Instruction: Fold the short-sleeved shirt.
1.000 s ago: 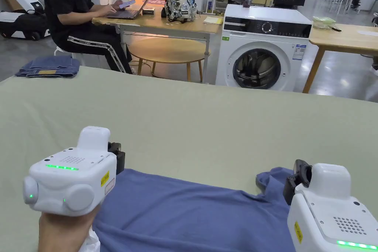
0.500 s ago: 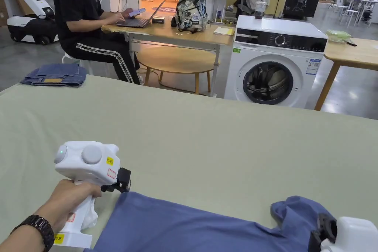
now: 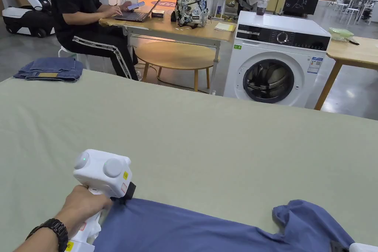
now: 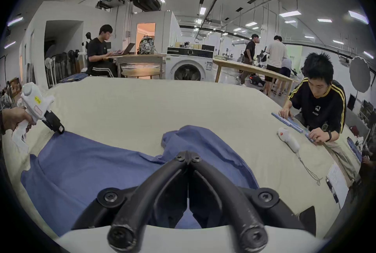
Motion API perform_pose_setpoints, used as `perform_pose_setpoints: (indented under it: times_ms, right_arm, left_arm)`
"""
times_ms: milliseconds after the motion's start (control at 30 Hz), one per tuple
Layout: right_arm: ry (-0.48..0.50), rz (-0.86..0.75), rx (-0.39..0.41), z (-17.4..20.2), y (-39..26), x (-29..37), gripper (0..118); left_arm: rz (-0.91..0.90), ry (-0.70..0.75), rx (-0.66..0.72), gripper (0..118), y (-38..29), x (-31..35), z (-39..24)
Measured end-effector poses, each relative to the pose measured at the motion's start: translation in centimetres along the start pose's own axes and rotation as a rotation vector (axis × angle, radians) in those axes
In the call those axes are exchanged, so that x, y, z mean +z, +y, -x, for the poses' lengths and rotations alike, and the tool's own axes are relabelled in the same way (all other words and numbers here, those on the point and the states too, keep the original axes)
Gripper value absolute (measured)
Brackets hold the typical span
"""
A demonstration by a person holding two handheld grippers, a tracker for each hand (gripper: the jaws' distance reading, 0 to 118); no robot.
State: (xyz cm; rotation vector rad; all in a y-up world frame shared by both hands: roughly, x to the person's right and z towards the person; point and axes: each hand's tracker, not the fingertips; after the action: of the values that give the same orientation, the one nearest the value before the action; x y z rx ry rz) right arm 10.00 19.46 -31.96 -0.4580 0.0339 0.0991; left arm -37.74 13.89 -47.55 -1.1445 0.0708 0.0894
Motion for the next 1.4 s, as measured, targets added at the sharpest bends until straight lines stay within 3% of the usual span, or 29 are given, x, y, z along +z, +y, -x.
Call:
perform_pose_setpoints:
  times_ms: [67, 233, 433, 533, 567, 600, 633, 667, 867, 967, 1033, 1133, 1167, 1267, 1333, 1400]
  right_arm:
    - [0.000, 0.014, -0.015, -0.3, -0.1, -0.2, 0]
    - [-0.008, 0.028, -0.037, -2.2, 0.5, -0.2, 0]
    - [-0.021, 0.117, -0.078, -7.3, 3.0, -2.2, 0]
    - [0.004, 0.221, -0.100, -9.6, 4.6, -4.7, 23]
    - [0.023, 0.251, -0.093, -10.3, 5.0, -5.8, 36]
    - [0.023, 0.294, -0.059, -10.8, 5.3, -7.3, 57]
    - [0.036, 0.327, -0.046, -11.4, 5.5, -8.7, 69]
    - [0.035, 0.363, -0.028, -11.8, 5.6, -10.2, 72]
    - [0.058, 0.541, -0.002, -13.3, 3.5, -17.5, 72]
    - [0.016, 0.613, 0.021, -13.4, 2.2, -19.9, 72]
    - [0.051, 0.678, -0.013, -13.3, 1.3, -20.6, 72]
    - [0.039, 0.646, -0.043, -13.7, 1.4, -21.0, 65]
    - [0.035, 0.647, -0.044, -13.6, 1.6, -21.2, 58]
    - [0.051, 0.635, -0.029, -12.4, 2.3, -20.4, 5]
    - [0.035, 0.643, 0.011, -11.7, 2.2, -20.3, 0]
    - [0.033, 0.626, -0.004, -12.0, 2.4, -19.8, 0]
  left_arm:
    - [-0.009, -0.007, -0.002, 0, -0.3, -0.1, -0.5]
    - [-0.078, -0.033, 0.025, 0, -1.3, 2.0, -0.1]
    - [-0.192, -0.062, 0.019, 0, -3.1, 6.4, 0.0]
    - [-0.226, -0.062, 0.019, 0, -4.1, 7.9, -0.2]
    - [-0.233, -0.061, 0.017, 0, -4.4, 8.2, -0.3]
    - [-0.235, -0.062, 0.016, 0, -4.6, 8.4, -0.3]
    - [-0.240, -0.064, 0.018, 0, -5.0, 8.8, -0.7]
    - [-0.240, -0.065, 0.017, 0, -5.3, 9.0, -0.8]
    - [-0.235, -0.059, 0.030, 0, -6.6, 9.4, -1.1]
    - [-0.227, -0.061, 0.037, 0, -7.0, 9.3, -1.2]
    - [-0.219, -0.060, 0.041, 0, -7.2, 9.0, -1.2]
    - [-0.201, -0.054, 0.042, 0, -7.6, 8.7, -1.3]
    - [-0.196, -0.051, 0.040, 0, -7.6, 8.4, -1.2]
    - [-0.191, -0.049, 0.039, 0, -7.7, 8.4, -1.2]
    - [-0.189, -0.050, 0.045, 0, -7.7, 8.4, -1.2]
    - [-0.191, -0.053, 0.049, 0, -7.8, 8.7, -1.1]
